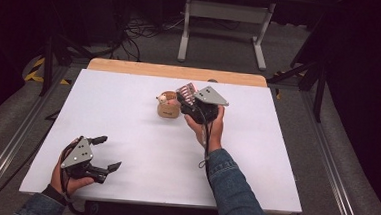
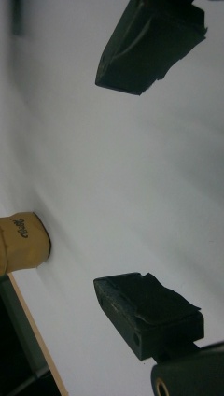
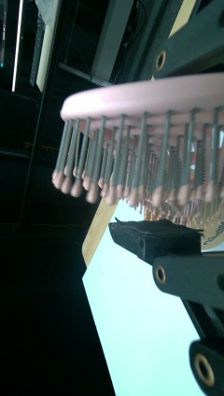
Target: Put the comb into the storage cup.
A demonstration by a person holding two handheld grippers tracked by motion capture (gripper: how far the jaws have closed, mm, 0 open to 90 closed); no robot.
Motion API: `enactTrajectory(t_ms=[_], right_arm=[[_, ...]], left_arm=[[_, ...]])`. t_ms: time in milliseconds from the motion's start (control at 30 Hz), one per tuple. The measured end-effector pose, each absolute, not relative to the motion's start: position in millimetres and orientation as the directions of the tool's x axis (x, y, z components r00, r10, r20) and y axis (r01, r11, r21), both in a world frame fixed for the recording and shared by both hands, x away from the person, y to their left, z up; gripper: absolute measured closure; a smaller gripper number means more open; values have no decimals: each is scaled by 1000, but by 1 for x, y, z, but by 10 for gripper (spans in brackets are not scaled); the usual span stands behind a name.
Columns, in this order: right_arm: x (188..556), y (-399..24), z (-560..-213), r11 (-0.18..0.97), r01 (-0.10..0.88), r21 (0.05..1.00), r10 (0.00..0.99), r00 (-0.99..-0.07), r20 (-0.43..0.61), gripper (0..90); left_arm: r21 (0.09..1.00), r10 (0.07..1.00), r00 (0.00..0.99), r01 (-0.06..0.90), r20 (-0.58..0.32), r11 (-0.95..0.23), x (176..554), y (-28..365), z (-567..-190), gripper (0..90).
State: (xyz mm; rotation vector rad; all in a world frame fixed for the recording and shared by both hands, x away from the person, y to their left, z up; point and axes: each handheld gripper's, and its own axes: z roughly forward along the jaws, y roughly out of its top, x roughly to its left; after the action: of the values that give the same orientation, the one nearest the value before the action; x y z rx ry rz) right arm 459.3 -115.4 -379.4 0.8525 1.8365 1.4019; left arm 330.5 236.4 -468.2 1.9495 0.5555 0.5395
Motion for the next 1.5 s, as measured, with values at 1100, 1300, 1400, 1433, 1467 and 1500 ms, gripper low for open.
enactTrajectory(t_ms=[1100,1300,1400,1433,1467,1500], right_arm=[[458,-123,-393,202,135,970,830,-550,-97,285],[458,-124,-393,200,139,970,833,-545,-94,208],[458,-122,-395,215,149,965,837,-538,-104,154],[458,-121,-395,220,151,964,836,-538,-106,129],[458,-121,-395,225,154,962,835,-539,-109,126],[458,-121,-396,229,156,961,834,-541,-111,124]], left_arm=[[900,585,800,146,136,-410,330,235,-468,66],[900,584,800,146,137,-411,330,235,-468,66],[900,584,801,146,136,-411,330,235,-468,66],[901,584,800,146,135,-409,330,235,-468,66],[901,584,801,146,135,-408,330,235,-468,66],[901,584,801,145,135,-408,330,235,-468,66]])
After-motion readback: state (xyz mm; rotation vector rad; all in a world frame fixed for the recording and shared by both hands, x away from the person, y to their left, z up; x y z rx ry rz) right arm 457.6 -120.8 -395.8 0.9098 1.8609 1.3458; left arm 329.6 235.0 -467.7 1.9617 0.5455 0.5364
